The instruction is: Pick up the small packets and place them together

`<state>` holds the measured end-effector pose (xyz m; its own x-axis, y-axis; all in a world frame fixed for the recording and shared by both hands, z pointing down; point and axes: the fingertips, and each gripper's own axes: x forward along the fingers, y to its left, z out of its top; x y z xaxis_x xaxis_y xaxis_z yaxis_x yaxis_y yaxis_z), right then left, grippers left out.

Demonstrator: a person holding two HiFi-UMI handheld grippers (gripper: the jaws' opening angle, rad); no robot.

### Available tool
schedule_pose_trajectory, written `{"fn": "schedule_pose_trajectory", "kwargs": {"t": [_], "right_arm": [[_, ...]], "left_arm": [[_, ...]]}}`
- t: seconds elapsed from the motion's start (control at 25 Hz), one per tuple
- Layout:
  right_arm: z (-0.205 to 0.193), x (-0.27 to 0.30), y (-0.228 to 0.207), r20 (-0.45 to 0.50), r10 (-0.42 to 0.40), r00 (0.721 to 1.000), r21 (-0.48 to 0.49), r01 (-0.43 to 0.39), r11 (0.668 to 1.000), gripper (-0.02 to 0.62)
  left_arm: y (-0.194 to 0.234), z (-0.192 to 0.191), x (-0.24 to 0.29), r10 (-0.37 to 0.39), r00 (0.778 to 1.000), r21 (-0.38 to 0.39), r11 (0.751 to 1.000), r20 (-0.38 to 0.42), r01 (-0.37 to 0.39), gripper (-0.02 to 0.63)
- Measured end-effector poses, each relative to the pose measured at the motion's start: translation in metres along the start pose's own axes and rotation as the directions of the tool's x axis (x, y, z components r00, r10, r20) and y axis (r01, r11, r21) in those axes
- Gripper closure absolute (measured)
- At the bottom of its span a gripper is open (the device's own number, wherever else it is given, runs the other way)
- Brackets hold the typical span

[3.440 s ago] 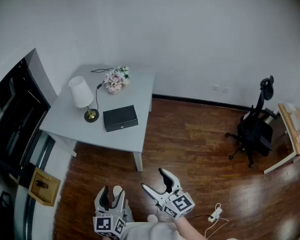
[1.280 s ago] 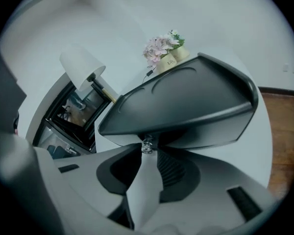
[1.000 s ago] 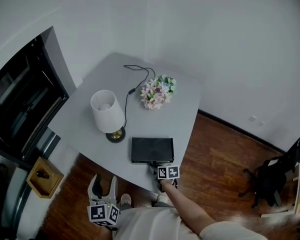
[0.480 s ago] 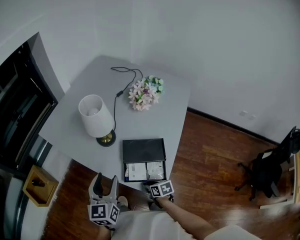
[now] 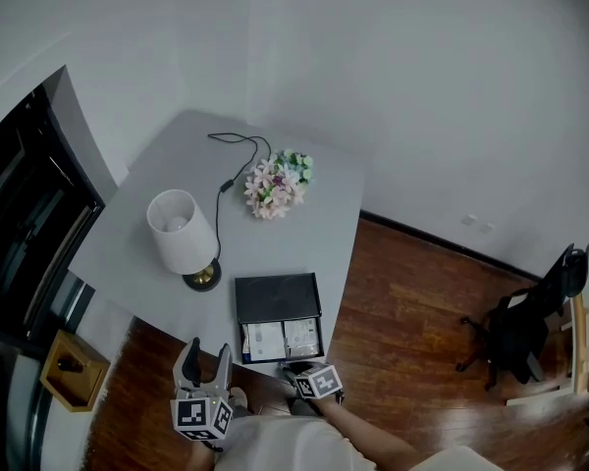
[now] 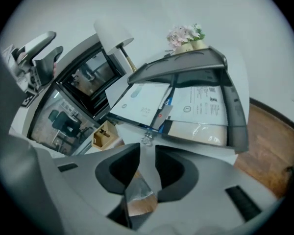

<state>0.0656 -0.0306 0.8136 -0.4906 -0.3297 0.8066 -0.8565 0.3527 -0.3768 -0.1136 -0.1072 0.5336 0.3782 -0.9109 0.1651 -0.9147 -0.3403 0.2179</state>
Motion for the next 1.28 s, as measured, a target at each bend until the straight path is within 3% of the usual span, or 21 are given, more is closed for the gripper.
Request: {"fn": "schedule_pose_trajectory", "kwargs": {"t": [0.12, 0.24, 0.32, 0.44, 0.56, 0.64, 0.68, 0.72, 0.76, 0.84, 0.92, 0.96, 1.0, 1.08, 1.16, 1.28], "right_arm": [[0.002, -0.021, 0.003, 0.077, 0.015, 0.997, -0.032, -0.012, 0.999, 0.485], [0.040, -0.058, 0.009, 0.287, 0.045, 0.957, -0.035, -0.036, 0.999, 0.485], [0.077, -0.091, 0.015, 0.457, 0.090, 0.885, -0.051, -0.075, 0.996, 0.486], [0.124, -0.142, 0.015, 0.652, 0.127, 0.748, -0.070, -0.108, 0.992, 0.488], [0.163, -0.188, 0.016, 0.760, 0.124, 0.638, -0.128, -0.041, 0.991, 0.488], [0.183, -0.210, 0.014, 0.795, 0.068, 0.603, -0.153, 0.091, 0.984, 0.481], [0.191, -0.219, 0.012, 0.809, 0.030, 0.587, -0.156, 0.166, 0.974, 0.443], [0.199, -0.228, 0.012, 0.823, 0.000, 0.568, -0.157, 0.227, 0.961, 0.276], [0.207, -0.235, 0.013, 0.836, -0.016, 0.548, -0.158, 0.268, 0.951, 0.201], [0.218, -0.246, 0.022, 0.854, 0.007, 0.521, -0.181, 0.283, 0.942, 0.201], [0.224, -0.250, 0.037, 0.852, 0.080, 0.518, -0.238, 0.247, 0.939, 0.202], [0.225, -0.251, 0.044, 0.845, 0.118, 0.522, -0.269, 0.222, 0.937, 0.204], [0.226, -0.250, 0.049, 0.836, 0.149, 0.528, -0.291, 0.196, 0.936, 0.239], [0.225, -0.247, 0.053, 0.816, 0.179, 0.549, -0.306, 0.149, 0.940, 0.244], [0.223, -0.239, 0.050, 0.789, 0.186, 0.585, -0.308, 0.115, 0.944, 0.245], [0.214, -0.219, 0.043, 0.723, 0.196, 0.662, -0.298, 0.044, 0.953, 0.282]], "left_arm": [[0.001, 0.000, 0.004, -0.006, 1.000, 0.002, 1.000, 0.003, 0.006, 0.342], [0.000, 0.004, 0.009, -0.015, 1.000, 0.007, 1.000, 0.012, 0.015, 0.342], [-0.002, 0.008, 0.012, -0.024, 0.999, 0.007, 1.000, 0.022, 0.024, 0.342], [-0.006, 0.013, 0.015, -0.042, 0.998, 0.012, 0.999, 0.042, 0.042, 0.349], [-0.012, 0.016, 0.018, -0.069, 0.997, 0.047, 0.997, 0.043, 0.067, 0.362], [-0.016, 0.017, 0.021, -0.081, 0.996, 0.073, 0.994, 0.031, 0.078, 0.355], [-0.019, 0.017, 0.023, -0.089, 0.996, 0.079, 0.993, 0.027, 0.087, 0.345], [-0.021, 0.019, 0.024, -0.100, 0.995, 0.080, 0.992, 0.028, 0.098, 0.324], [-0.024, 0.021, 0.026, -0.114, 0.993, 0.077, 0.991, 0.032, 0.111, 0.294], [-0.029, 0.030, 0.029, -0.138, 0.989, 0.063, 0.989, 0.051, 0.135, 0.212], [-0.033, 0.038, 0.033, -0.157, 0.986, 0.054, 0.987, 0.063, 0.154, 0.195], [-0.036, 0.041, 0.035, -0.170, 0.984, 0.059, 0.984, 0.060, 0.166, 0.224], [-0.039, 0.044, 0.036, -0.182, 0.981, 0.064, 0.982, 0.061, 0.178, 0.295], [-0.041, 0.051, 0.038, -0.189, 0.979, 0.061, 0.981, 0.080, 0.185, 0.295], [-0.040, 0.054, 0.041, -0.177, 0.979, 0.061, 0.983, 0.097, 0.171, 0.293], [-0.038, 0.052, 0.044, -0.166, 0.981, 0.068, 0.985, 0.103, 0.159, 0.249]]}}
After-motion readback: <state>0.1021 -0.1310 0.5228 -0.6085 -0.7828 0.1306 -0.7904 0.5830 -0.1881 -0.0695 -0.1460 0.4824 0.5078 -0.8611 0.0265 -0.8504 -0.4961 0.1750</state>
